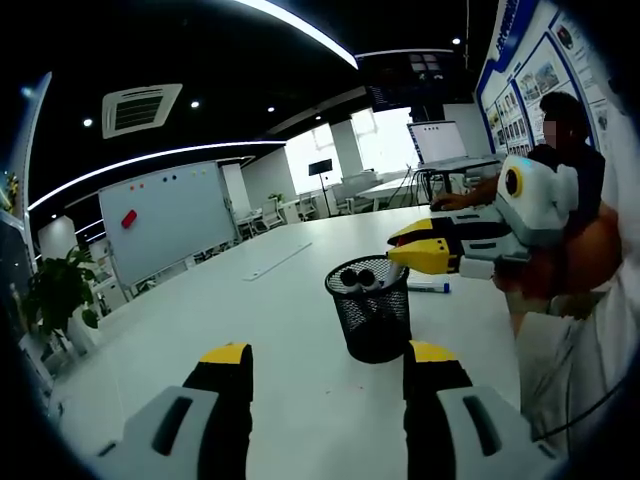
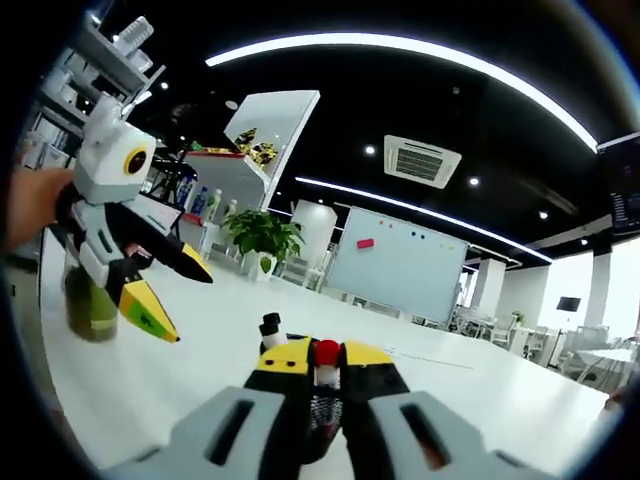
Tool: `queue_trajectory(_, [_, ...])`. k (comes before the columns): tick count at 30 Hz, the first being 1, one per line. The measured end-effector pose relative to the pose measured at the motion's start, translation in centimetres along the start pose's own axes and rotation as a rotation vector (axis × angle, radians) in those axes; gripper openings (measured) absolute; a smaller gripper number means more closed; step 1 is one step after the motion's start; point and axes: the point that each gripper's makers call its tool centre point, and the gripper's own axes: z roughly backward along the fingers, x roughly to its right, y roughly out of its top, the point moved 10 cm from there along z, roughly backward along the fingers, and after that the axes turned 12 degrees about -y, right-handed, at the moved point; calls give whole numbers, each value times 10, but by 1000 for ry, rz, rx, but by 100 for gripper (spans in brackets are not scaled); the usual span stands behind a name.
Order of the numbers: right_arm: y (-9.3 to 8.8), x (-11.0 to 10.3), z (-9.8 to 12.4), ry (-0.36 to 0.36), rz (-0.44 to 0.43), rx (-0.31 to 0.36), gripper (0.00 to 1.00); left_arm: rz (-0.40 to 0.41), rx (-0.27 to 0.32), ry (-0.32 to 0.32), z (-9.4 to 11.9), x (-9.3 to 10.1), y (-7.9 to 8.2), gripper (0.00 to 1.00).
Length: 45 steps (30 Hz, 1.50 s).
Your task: Pick up the whiteboard markers from the pen holder and place them facing the whiteboard neatly
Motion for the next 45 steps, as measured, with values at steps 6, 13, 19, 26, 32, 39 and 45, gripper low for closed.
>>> queue_trajectory(6, [16,6,6,-16,-32,65,9,0,0,0,0,-1,0,62])
queue_trajectory(13, [35,18,13,-38,-88,121,9,0,0,0,1,-2,-1,62])
queue_trajectory(19, [58,30,22,-68,-110,189,9,0,0,0,1,-2,-1,62])
queue_trajectory(26, [79,49,30,-131,-102,264,9,0,0,0,0,-1,-1,62])
queue_trajectory(32, [78,60,33,-170,-86,266,9,0,1,0,0,-1,-1,62])
queue_trajectory(39, [80,66,39,-213,-76,276,9,-1,0,0,0,1,0,62])
queue_trajectory(45, [74,74,37,-222,-109,247,9,-1,0,0,0,0,0,62])
